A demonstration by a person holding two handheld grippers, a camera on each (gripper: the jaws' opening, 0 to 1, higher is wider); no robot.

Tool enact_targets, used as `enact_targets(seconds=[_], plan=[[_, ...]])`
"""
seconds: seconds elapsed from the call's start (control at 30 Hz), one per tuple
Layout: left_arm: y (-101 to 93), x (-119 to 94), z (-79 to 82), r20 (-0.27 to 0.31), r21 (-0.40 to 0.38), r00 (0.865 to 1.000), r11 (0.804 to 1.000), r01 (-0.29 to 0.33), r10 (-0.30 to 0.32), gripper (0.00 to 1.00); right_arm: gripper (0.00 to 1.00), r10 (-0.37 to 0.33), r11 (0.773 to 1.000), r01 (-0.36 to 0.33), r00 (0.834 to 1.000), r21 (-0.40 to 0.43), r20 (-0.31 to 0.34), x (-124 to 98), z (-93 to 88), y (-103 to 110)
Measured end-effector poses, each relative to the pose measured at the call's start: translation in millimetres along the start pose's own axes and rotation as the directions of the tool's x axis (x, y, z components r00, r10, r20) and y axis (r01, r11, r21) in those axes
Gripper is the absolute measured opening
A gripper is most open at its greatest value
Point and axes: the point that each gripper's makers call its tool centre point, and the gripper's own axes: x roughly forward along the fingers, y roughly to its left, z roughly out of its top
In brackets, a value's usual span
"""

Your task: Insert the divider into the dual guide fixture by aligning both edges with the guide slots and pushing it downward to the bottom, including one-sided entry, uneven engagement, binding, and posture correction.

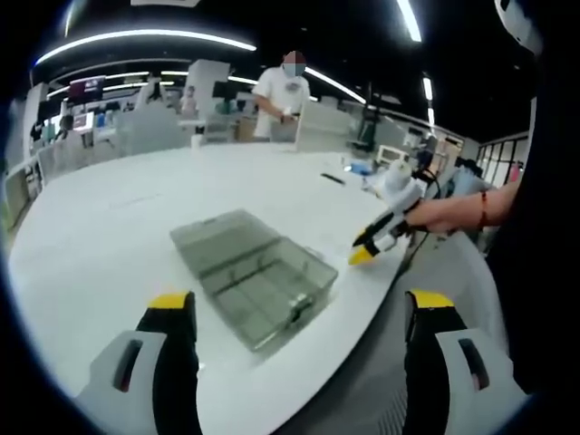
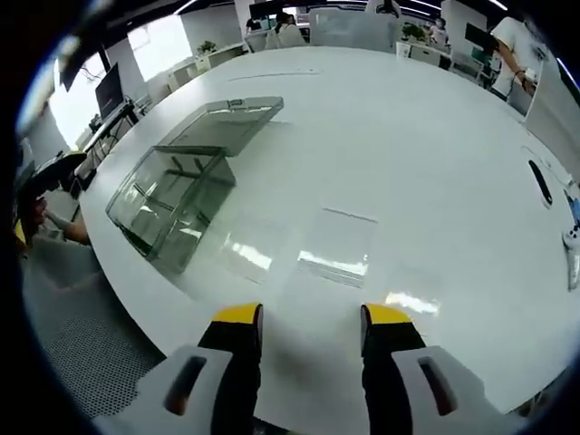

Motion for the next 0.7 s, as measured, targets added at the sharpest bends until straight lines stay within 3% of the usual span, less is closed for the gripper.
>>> enact_targets(seconds=[0.33,0.7], plan=[[1.2,-0.6,-1.9,-0.007,-0.010,1.000,1.000,-0.011,0.011,0.93,0.34,-0.093,0.996,0.093,0.995,-0.004,-0.016,1.8,3.0,-2.9],[4.9,2.1,-4.7,-0.011,-0.013,1.000,1.000,-0.011,0.011,0.92,0.30,-0.093,0.996,0.093,0.995,0.010,-0.021,1.4,3.1,-1.3]])
